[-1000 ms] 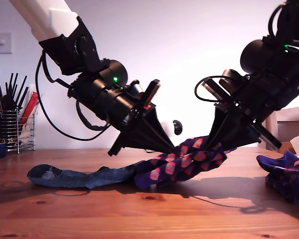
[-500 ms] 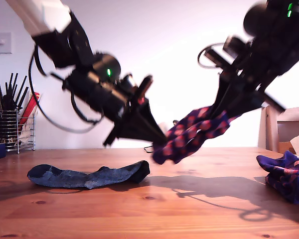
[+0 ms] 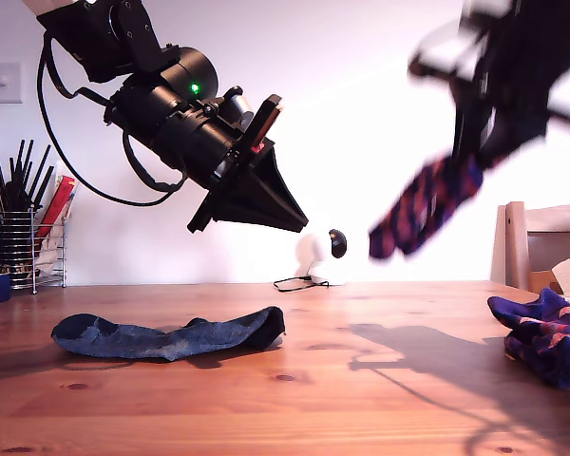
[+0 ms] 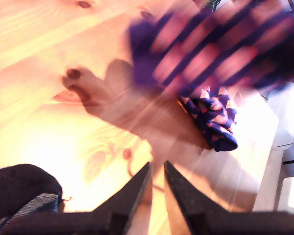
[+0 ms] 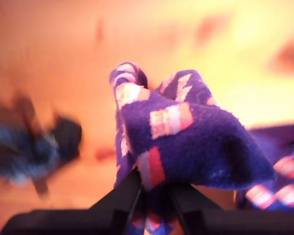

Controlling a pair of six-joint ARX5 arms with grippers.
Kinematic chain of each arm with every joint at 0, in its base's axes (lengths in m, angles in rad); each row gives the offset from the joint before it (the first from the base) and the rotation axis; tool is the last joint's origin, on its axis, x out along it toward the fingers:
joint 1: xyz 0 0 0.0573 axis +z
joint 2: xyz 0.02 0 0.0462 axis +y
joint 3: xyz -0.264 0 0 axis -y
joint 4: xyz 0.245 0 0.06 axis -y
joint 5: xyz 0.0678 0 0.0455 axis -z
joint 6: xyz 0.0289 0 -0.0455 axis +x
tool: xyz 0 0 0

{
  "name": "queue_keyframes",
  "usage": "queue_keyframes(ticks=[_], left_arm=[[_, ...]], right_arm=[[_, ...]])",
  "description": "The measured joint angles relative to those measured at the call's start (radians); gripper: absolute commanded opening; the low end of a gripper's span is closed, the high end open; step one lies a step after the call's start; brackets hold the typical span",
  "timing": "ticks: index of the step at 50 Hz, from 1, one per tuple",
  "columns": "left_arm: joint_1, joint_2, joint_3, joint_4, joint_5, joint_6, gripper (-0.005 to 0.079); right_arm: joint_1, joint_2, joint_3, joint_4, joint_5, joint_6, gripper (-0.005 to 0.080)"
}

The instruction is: Fold the socks in front of you. After folding them, place them to the right side.

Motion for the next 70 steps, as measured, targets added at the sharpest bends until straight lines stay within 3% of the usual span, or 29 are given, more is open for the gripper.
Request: queue_keyframes(ticks=[9,31,70], left_arm=[[0.008,0.000,0.000,0.000,0.000,0.002,0.0062],[0.014,0.000,0.000,0.001,0.000,0.007,0.0062],[0.014,0.000,0.000,0.000,0.000,0.017,0.0062]], right_arm=[[0.033,-0.057,-0.017,0.056,0.116,0.080,-0.0013],[0.121,-0.280,-0.258,0.210,0.399,0.266,-0.0012],[0.127,-0.531,-0.735,0.600,0.444,0.677,-0.0012]])
